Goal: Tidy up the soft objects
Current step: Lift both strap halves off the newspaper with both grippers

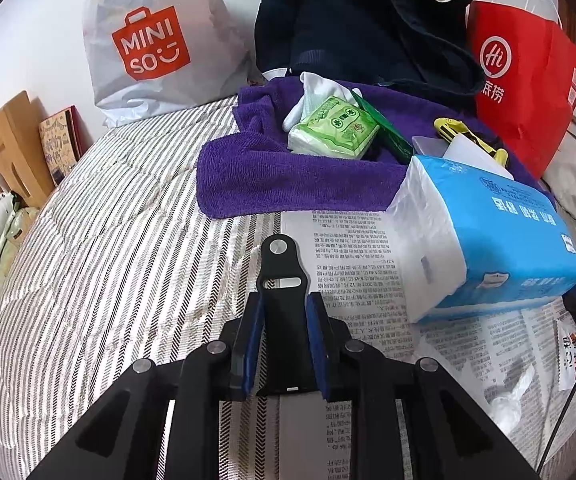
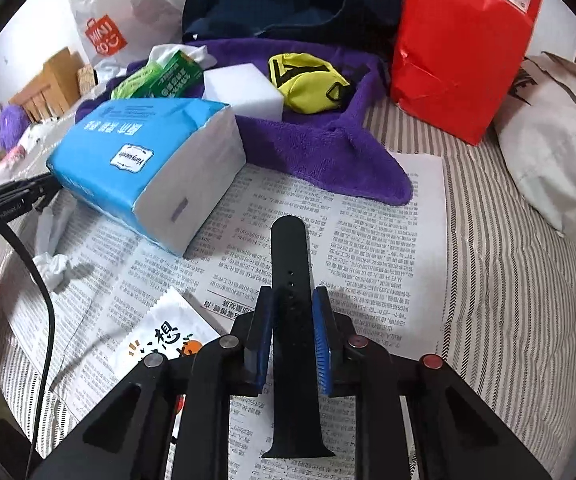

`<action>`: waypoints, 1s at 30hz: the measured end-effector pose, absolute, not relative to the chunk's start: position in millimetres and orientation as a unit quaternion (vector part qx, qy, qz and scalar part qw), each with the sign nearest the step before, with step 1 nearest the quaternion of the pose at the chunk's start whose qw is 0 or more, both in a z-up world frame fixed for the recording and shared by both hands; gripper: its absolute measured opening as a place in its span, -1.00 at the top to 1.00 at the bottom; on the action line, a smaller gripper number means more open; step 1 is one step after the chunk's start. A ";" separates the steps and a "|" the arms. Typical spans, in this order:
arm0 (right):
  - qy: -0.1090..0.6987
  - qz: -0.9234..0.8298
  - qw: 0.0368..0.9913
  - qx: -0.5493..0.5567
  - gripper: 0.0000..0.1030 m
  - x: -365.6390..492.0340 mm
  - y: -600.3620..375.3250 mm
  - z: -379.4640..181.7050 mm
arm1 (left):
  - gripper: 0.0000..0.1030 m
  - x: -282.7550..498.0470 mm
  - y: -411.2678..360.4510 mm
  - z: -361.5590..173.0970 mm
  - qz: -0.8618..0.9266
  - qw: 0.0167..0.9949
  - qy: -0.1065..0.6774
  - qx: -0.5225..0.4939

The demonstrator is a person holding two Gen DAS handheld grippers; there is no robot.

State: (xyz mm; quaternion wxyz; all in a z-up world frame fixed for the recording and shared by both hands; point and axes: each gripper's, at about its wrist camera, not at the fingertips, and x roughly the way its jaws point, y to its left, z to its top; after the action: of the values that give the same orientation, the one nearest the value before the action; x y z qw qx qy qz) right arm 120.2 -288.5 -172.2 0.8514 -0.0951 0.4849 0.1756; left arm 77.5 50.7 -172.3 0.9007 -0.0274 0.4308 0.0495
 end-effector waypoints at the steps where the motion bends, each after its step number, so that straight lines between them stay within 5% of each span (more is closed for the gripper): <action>1: 0.485 0.175 0.852 -0.090 0.59 120.7 -289.0 -172.5 | 0.57 77.5 50.7 -172.4 0.050 0.901 0.430 -0.028; 7: 0.474 0.175 0.859 -0.078 0.61 121.8 -291.8 -173.3 | 0.61 80.8 54.5 -171.2 0.038 0.898 0.437 -0.034; 9: 0.480 0.178 0.856 -0.070 0.68 123.7 -294.2 -171.2 | 0.62 83.3 61.1 -169.5 0.030 0.892 0.447 -0.054; 10: 0.476 0.171 0.860 -0.064 0.89 124.1 -297.6 -167.2 | 0.62 83.3 64.1 -167.8 0.028 0.891 0.449 -0.061; 13: 0.485 0.184 0.854 -0.036 0.95 126.8 -304.3 -158.5 | 0.62 79.5 66.4 -157.6 0.025 0.896 0.440 -0.058; 28: 0.505 0.178 0.842 -0.068 0.74 116.6 -301.0 -169.8 | 0.61 74.0 63.4 -160.6 0.010 0.885 0.462 -0.063; 30: 0.511 0.186 0.837 -0.063 0.56 117.7 -301.0 -169.6 | 0.61 73.7 62.4 -160.0 0.008 0.885 0.462 -0.062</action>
State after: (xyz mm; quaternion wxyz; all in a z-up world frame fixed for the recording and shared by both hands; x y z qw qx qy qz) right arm 117.7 -301.0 -169.6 0.8371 -0.0630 0.5105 0.1863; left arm 73.7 62.4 -160.0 0.8849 -0.0617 0.4616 0.0084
